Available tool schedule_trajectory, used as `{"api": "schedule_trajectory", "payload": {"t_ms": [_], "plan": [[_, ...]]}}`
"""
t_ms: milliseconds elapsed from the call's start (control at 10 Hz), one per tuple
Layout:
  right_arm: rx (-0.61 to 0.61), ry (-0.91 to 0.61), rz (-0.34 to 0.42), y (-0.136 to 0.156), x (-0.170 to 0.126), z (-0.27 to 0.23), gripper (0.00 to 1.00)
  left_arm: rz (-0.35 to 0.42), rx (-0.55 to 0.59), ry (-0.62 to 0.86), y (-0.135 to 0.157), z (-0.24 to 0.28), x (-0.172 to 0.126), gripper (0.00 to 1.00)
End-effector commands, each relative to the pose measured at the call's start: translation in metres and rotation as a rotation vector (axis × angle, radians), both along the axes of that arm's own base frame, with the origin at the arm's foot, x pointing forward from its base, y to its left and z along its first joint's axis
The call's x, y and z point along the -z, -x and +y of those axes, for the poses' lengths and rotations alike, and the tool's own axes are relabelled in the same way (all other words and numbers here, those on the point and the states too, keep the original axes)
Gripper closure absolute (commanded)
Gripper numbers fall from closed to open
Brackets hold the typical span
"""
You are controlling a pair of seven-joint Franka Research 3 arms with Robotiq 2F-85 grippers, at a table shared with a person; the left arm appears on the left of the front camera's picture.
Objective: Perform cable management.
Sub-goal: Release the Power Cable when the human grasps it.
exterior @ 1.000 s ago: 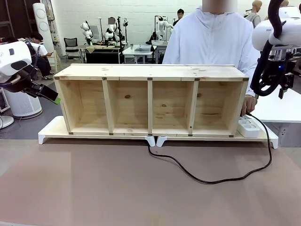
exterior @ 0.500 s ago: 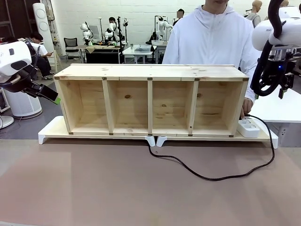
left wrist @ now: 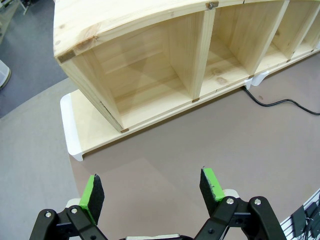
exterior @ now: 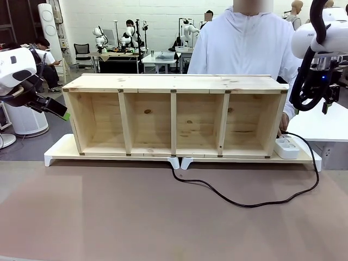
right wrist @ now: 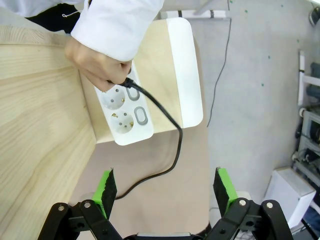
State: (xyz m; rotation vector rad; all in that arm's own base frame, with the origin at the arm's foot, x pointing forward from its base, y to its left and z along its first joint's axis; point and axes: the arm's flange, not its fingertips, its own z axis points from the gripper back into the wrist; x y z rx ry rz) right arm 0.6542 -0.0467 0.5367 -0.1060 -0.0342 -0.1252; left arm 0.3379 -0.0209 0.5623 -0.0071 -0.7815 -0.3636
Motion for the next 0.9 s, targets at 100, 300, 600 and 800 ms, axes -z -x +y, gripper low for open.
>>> {"api": "schedule_trajectory", "payload": {"t_ms": [100, 300, 600, 800], "plan": [[0.002, -0.003, 0.004, 0.0003, 0.001, 0.0, 0.0, 0.005, -0.011, 0.014, -0.0003, -0.0004, 0.0004, 0.0], [0.002, -0.003, 0.004, 0.0003, 0.001, 0.0, 0.0, 0.005, -0.011, 0.014, -0.0003, -0.0004, 0.0004, 0.0], [0.002, -0.003, 0.004, 0.0003, 0.001, 0.0, 0.0, 0.005, -0.011, 0.014, -0.0003, -0.0004, 0.0004, 0.0], [0.002, -0.003, 0.004, 0.0003, 0.001, 0.0, 0.0, 0.005, -0.011, 0.014, -0.0003, -0.0004, 0.0004, 0.0]]}}
